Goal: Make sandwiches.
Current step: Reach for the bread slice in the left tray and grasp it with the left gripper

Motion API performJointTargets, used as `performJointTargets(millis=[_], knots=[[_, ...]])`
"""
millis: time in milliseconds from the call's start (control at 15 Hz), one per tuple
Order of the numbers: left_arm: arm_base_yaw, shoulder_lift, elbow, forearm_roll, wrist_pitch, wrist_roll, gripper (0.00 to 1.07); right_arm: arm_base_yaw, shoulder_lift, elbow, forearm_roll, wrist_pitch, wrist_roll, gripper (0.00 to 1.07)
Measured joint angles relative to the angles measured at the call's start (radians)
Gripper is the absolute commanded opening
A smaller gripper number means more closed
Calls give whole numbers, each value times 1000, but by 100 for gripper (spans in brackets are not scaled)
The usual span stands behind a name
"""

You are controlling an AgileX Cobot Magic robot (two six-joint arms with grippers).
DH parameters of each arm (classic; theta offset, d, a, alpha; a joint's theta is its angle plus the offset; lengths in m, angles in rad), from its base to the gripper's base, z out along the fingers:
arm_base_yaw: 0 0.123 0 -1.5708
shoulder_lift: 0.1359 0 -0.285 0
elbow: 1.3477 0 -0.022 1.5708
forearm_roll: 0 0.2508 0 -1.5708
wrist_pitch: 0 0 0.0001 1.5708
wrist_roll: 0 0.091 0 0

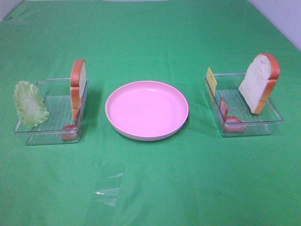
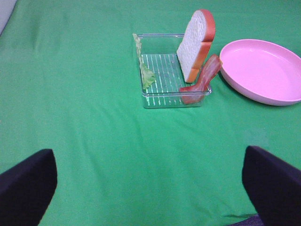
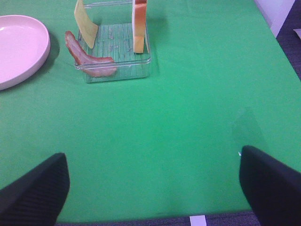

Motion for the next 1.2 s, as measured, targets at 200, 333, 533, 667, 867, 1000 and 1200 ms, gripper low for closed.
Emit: performJointTargets(millis=[200, 333, 533, 667, 867, 1000, 1200], knots=[[0, 0, 0, 0, 0, 0, 100, 0, 0, 0, 0, 0, 0, 96], [0, 0, 0, 0, 0, 0, 100, 0, 0, 0, 0, 0, 0, 96], [0, 0, 0, 0, 0, 0, 100, 0, 0, 0, 0, 0, 0, 96], [0, 0, 0, 0, 0, -1, 100, 0, 0, 0, 0, 0, 0, 96], [0, 15, -7, -1, -9, -19, 100, 0, 0, 0, 0, 0, 0, 96], [0, 106, -22, -1, -211, -20, 100, 0, 0, 0, 0, 0, 0, 96], [-6, 244, -23, 2, -511, -27, 100, 0, 0, 0, 0, 0, 0, 96]])
